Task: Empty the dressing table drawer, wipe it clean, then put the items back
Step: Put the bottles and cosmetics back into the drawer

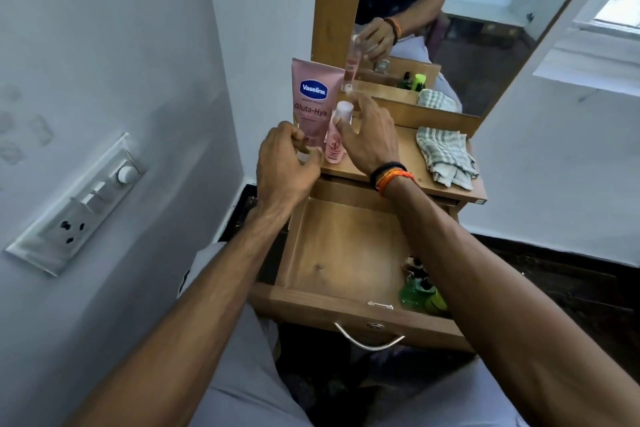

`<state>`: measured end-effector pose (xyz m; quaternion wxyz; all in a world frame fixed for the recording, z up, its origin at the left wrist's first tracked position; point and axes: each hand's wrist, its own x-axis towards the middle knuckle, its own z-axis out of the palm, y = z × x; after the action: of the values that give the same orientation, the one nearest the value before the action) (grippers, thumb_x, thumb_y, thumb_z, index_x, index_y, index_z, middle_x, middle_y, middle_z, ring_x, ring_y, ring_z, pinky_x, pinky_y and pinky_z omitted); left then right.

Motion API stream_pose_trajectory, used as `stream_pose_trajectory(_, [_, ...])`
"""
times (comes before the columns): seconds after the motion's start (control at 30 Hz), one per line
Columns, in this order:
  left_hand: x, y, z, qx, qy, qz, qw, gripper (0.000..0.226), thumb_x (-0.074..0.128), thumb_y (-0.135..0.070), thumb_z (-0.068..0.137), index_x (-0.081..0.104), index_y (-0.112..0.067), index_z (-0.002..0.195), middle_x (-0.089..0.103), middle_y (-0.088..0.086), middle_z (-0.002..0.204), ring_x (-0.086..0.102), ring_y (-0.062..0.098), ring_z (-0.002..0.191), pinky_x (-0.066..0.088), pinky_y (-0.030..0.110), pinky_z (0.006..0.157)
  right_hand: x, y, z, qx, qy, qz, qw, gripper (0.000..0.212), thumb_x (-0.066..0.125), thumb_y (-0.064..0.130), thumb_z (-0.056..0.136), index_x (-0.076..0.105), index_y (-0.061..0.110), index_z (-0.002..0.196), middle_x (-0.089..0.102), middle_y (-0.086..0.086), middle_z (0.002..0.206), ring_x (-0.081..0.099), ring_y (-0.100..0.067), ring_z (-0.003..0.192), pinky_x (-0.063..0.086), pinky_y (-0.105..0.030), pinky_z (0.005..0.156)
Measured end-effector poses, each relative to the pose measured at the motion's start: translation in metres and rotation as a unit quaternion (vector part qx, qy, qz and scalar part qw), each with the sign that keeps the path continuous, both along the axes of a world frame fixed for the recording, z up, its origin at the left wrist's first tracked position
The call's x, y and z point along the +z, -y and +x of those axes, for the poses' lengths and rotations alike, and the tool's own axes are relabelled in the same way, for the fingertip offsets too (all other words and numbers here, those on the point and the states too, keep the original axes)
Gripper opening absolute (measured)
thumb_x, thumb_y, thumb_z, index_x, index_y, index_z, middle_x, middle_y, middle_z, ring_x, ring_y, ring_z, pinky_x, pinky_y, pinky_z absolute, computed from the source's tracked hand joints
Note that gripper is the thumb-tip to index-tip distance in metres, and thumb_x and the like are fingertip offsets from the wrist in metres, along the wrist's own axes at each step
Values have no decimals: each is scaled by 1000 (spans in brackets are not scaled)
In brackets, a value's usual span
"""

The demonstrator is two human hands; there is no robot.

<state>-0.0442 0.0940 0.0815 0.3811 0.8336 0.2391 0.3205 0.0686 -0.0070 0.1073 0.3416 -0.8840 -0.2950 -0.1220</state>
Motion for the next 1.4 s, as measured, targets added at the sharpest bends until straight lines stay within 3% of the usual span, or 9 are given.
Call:
stream_pose_trajectory(0.1, [-7, 4, 0, -18, -4, -9, 1000, 34, 78, -29, 83, 59, -14, 108, 63, -2, 103, 63, 14, 91, 61, 35, 78, 2, 2, 0, 8, -8, 15, 1000, 33, 58, 31, 95, 55, 17, 125, 66, -4, 115, 57, -24, 104, 50, -42, 88])
stream_pose_trajectory(0.27, [-12, 22, -6, -64, -3, -27, 998, 25, 77, -26, 86, 61, -14, 101, 65, -5, 93, 60, 3, 77, 51, 10, 67, 14, 28, -5, 11, -50, 66, 997, 32, 67, 24, 92, 57, 16, 122, 64, 5, 106, 61, -9, 92, 56, -29, 83])
stream_pose_trajectory(0.33, [-13, 33, -11, -91, -7, -57, 994, 24, 78, -22, 86, 62, -14, 103, 66, -5, 92, 61, 4, 77, 51, 11, 68, 16, 52, -7, 12, -80, 82, 993, 29, 69, 24, 90, 60, 17, 117, 64, 10, 102, 63, -6, 90, 58, -28, 81])
stream_pose_trajectory(0.47, [-22, 54, -16, -146, -25, -87, 985, 19, 73, -23, 90, 66, -14, 105, 68, -5, 90, 65, 7, 82, 56, 18, 74, 10, 111, -20, 19, -164, 100, 981, 27, 72, 21, 88, 62, 12, 112, 68, 0, 103, 69, -14, 95, 60, -38, 83])
stream_pose_trajectory(0.63, [-44, 77, -11, -213, -105, -141, 961, 12, 70, -21, 92, 71, -18, 104, 71, -5, 90, 70, 12, 86, 62, 38, 80, -10, 146, -32, 15, -241, -24, 970, 19, 71, 17, 88, 64, 13, 105, 71, -2, 92, 71, -18, 87, 61, -41, 80])
stream_pose_trajectory(0.87, [-64, 92, 3, -241, -233, -184, 924, 12, 72, -21, 89, 69, -20, 101, 72, -1, 97, 70, 18, 92, 61, 46, 85, -40, 135, -14, 19, -260, -167, 951, 10, 68, 19, 87, 66, 19, 97, 71, -1, 93, 68, -18, 87, 59, -35, 78])
stream_pose_trajectory(1.03, [-72, 94, 12, -237, -265, -219, 909, 14, 70, -12, 91, 67, -15, 105, 73, 4, 102, 72, 20, 90, 62, 43, 82, -53, 120, -1, 0, -273, -218, 937, 16, 66, 14, 83, 67, 18, 98, 71, -5, 96, 68, -21, 87, 60, -39, 81])
stream_pose_trajectory(1.33, [-81, 98, 20, -245, -282, -259, 891, 24, 70, -9, 91, 65, -15, 114, 74, 9, 97, 74, 21, 86, 64, 37, 76, -65, 111, 1, -61, -241, -277, 928, 22, 61, 25, 87, 71, 16, 105, 69, -8, 99, 63, -24, 84, 48, -30, 68])
stream_pose_trajectory(1.4, [-82, 100, 21, -254, -278, -261, 889, 27, 70, -7, 89, 64, -15, 114, 74, 10, 97, 75, 22, 85, 64, 38, 76, -68, 109, 0, -67, -233, -285, 927, 21, 61, 25, 87, 71, 14, 102, 70, -9, 96, 64, -25, 83, 52, -33, 69])
